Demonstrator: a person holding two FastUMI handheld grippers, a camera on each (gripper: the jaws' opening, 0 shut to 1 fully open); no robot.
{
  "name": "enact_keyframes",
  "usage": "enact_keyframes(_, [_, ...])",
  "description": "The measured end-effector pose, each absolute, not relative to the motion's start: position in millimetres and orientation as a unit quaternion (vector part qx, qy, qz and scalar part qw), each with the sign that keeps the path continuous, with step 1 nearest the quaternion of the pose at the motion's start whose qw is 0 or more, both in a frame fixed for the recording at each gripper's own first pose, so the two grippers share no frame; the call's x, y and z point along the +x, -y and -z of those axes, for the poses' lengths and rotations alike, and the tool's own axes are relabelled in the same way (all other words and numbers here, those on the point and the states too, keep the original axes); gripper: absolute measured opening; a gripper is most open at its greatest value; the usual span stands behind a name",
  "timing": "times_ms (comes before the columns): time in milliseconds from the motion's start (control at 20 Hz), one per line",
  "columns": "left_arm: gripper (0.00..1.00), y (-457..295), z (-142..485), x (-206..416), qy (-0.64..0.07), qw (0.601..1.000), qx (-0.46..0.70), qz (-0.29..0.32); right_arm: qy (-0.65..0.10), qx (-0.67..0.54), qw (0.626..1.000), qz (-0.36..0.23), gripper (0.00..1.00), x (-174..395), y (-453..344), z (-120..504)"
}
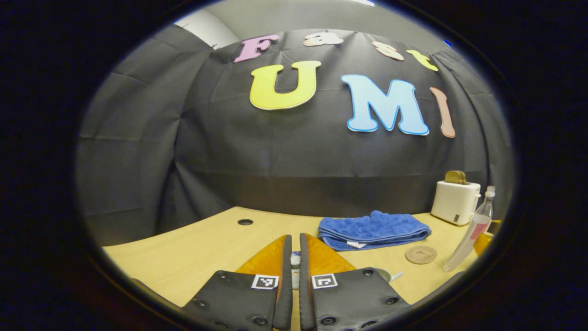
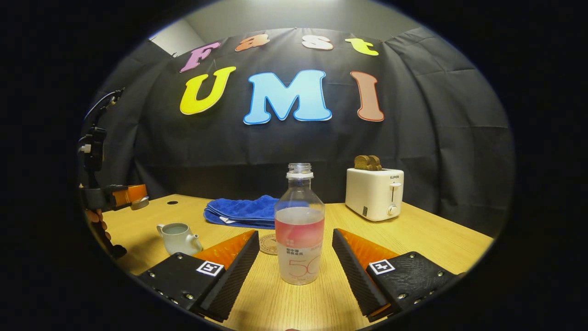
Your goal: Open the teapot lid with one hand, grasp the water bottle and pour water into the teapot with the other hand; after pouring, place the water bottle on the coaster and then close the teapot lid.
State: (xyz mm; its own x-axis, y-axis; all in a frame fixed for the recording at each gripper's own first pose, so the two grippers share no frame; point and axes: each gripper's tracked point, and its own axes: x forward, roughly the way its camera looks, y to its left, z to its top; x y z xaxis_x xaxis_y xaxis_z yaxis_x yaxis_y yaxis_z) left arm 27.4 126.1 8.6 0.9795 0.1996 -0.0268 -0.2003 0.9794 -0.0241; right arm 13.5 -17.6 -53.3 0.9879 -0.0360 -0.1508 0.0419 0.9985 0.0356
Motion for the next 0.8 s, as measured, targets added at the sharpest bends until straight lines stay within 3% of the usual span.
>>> enact_keyframes(800, [0.13, -126, 3, 29, -0.030, 0.994, -0.012, -0.103, -0.093, -0.009, 0.995, 0.040, 0.97, 68, 35, 68])
